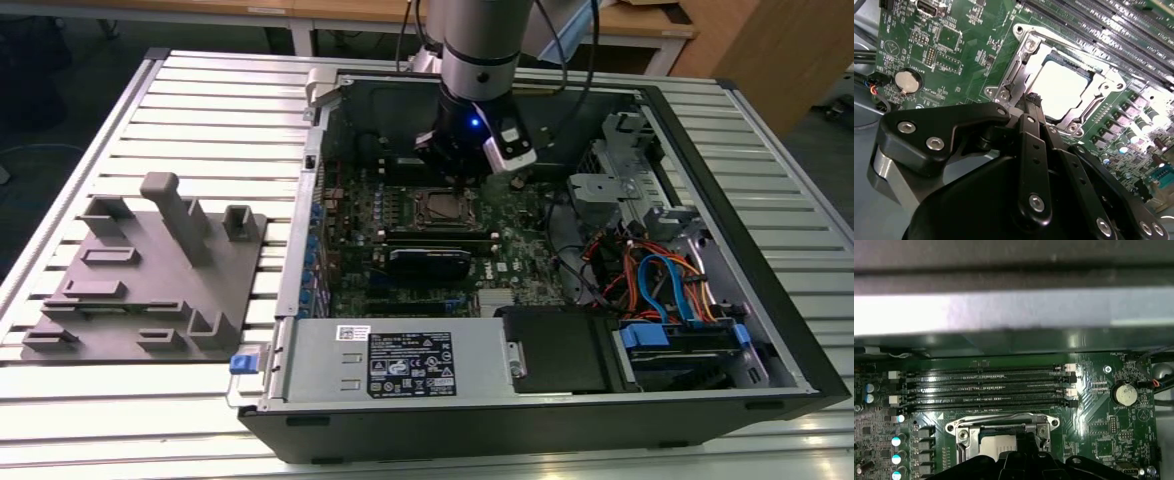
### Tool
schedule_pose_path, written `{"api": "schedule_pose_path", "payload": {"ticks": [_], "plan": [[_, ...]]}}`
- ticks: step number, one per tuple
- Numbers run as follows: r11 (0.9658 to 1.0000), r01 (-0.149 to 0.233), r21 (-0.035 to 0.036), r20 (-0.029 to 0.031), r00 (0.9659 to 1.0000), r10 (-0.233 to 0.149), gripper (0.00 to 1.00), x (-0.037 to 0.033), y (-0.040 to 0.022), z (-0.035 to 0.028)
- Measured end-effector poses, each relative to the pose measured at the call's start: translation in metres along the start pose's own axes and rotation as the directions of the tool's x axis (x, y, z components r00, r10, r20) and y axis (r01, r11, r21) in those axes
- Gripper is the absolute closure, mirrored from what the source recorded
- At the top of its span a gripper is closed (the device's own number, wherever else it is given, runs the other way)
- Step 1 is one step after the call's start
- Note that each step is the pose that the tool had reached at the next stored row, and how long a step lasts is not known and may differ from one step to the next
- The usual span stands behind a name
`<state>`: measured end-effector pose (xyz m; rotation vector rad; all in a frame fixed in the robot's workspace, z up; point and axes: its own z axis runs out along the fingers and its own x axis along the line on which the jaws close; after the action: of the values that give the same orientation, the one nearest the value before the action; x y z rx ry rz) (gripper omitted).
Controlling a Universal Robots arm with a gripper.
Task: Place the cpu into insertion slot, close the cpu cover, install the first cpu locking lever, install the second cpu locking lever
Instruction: 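Install the second cpu locking lever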
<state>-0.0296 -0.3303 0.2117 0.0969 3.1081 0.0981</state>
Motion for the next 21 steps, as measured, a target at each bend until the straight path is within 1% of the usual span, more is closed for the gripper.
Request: {"api": "schedule_pose_path", "payload": {"ticks": [4, 10, 14, 21], "plan": [[1.0000, 0.000, 0.0006, 0.0000, 1.0000, 0.000, 0.89, 0.0000, -0.0008, -0.0003], [1.0000, 0.000, 0.0005, 0.0001, 1.0000, 0.000, 0.89, -0.0002, -0.0005, -0.0049], [1.0000, 0.000, 0.0010, 0.0001, 1.0000, 0.000, 0.89, -0.0002, -0.0006, -0.0050], [1.0000, 0.000, 0.0009, 0.0002, 1.0000, 0.000, 0.89, -0.0004, -0.0047, -0.0050]]}}
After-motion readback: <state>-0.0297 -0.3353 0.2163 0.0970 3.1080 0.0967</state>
